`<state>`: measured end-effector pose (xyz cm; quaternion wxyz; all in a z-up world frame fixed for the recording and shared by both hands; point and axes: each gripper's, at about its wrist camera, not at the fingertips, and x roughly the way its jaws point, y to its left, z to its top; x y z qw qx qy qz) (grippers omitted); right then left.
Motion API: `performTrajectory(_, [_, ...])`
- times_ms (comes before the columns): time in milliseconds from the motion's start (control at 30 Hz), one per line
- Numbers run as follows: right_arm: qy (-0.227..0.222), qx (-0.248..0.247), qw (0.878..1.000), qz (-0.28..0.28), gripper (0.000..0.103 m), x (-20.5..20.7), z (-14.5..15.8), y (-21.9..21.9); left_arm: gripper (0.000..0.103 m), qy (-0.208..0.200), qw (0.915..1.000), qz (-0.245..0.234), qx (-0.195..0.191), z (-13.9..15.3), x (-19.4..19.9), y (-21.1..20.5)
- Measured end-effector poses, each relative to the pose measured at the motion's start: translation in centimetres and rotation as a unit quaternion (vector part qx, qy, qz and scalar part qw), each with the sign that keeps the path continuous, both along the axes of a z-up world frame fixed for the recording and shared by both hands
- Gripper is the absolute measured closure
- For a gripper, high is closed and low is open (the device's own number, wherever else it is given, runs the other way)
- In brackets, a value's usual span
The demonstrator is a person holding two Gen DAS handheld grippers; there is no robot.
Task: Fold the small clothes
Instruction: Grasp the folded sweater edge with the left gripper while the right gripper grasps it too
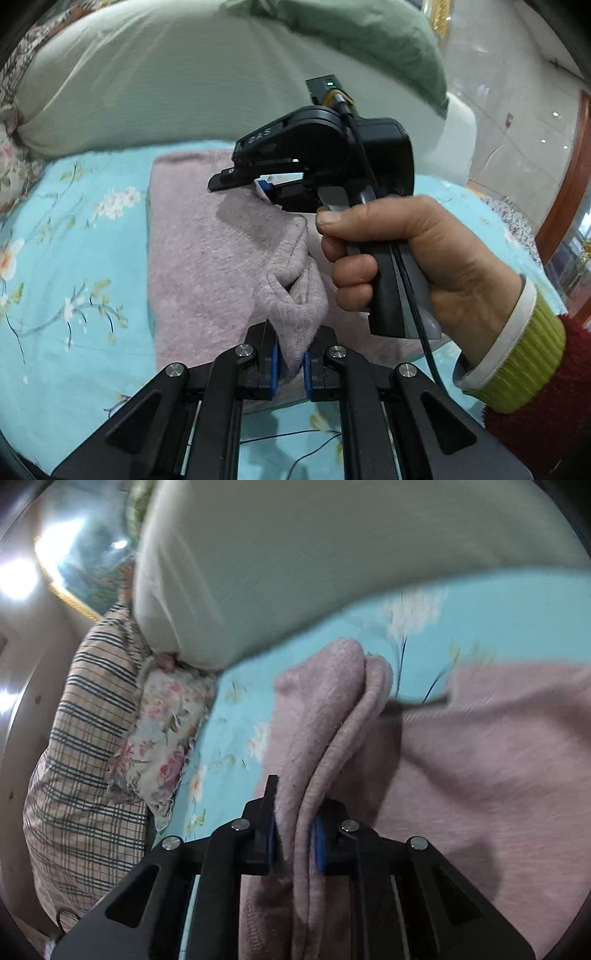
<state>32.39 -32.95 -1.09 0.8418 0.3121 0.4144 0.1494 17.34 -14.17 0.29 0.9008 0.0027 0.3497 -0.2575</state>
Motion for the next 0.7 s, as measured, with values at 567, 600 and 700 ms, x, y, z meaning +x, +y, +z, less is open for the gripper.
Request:
performTrajectory(567, [0.016,-0.087,0.991,-0.105,0.089,-9.8,-0.5,-12.4,0.095,0.044,0.9929,-0.106,-0.032,-1.2,-1.3,-12.4])
performTrajectory(600, [0.029,-0.097,0.989,-0.11,0.089,-9.7,-1.0,-12.5,0.095,0.042,0.9923,-0.113,-0.029,-1.5,-1.2,-12.8])
performTrajectory(700, [0.051,-0.103,0.986,-0.121,0.09,-10.0,-2.8,-12.9,0.094,0.053,0.9916,-0.118,-0.011,-3.0,-0.5,-13.6])
